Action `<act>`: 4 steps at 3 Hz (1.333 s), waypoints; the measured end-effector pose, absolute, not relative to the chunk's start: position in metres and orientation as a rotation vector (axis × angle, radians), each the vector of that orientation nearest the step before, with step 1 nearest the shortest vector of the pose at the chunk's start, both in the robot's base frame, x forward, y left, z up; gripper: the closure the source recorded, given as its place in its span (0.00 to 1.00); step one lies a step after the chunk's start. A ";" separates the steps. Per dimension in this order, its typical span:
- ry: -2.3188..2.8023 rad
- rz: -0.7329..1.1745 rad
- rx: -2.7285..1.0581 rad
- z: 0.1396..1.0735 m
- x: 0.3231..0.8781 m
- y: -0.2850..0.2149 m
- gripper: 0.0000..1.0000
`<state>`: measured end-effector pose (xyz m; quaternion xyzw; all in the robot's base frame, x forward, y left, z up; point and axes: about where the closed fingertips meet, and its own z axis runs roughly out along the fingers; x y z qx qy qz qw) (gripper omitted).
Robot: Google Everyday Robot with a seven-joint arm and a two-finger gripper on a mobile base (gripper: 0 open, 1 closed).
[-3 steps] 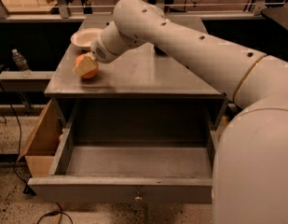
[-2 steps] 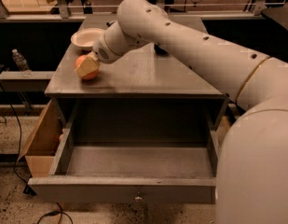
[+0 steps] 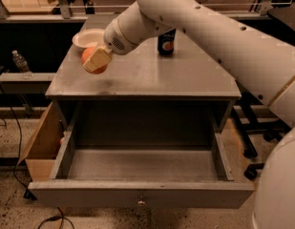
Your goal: Place orange into top drawer
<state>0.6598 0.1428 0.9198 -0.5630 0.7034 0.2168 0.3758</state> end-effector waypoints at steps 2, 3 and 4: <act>1.838 0.628 -1.476 0.938 0.578 0.103 1.00; 1.902 0.651 -1.467 0.918 0.536 0.098 1.00; 1.966 0.670 -1.455 0.893 0.508 0.096 1.00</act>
Offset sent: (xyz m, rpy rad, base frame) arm -0.1384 -0.0673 0.0059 -0.0397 0.1557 0.0313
